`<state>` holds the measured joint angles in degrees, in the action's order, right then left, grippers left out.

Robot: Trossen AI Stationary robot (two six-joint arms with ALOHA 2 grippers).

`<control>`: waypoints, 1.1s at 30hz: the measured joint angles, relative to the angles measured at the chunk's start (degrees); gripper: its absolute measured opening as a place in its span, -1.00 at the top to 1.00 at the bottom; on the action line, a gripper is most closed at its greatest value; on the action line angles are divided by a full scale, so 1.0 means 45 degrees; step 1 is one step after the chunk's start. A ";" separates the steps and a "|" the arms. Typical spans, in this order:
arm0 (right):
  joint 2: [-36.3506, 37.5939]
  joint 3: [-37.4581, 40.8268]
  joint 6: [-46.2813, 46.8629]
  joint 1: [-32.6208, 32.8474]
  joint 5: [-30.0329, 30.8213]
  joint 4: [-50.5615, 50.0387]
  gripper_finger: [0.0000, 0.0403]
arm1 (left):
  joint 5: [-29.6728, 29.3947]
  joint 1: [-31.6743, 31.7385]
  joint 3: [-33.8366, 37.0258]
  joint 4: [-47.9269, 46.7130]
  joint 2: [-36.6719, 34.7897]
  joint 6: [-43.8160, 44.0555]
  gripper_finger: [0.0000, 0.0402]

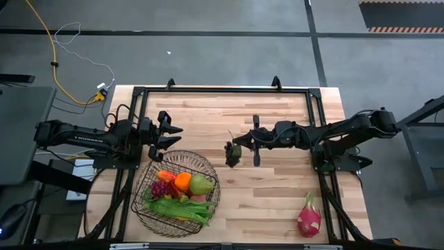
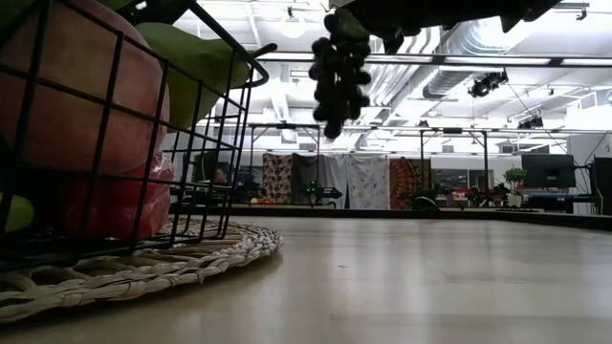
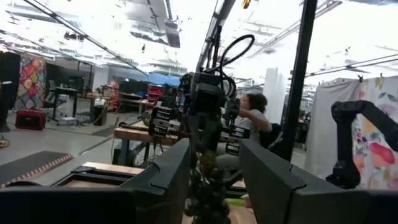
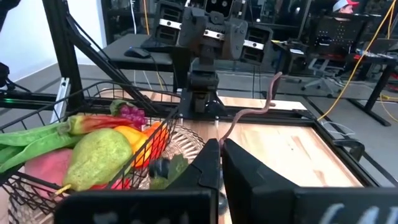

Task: Build produce basket
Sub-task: Put the purple grapes into the black wire basket

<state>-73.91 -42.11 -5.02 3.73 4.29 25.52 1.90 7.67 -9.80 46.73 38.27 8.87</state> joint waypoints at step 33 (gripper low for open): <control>0.0000 0.0000 -0.0251 0.0000 0.0010 0.0107 1.00 | -0.1003 -0.0477 0.0005 -0.0032 0.0596 -0.0341 0.36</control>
<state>-73.91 -42.11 -6.15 3.73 4.34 26.00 -2.61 5.52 -9.78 46.59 40.95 7.33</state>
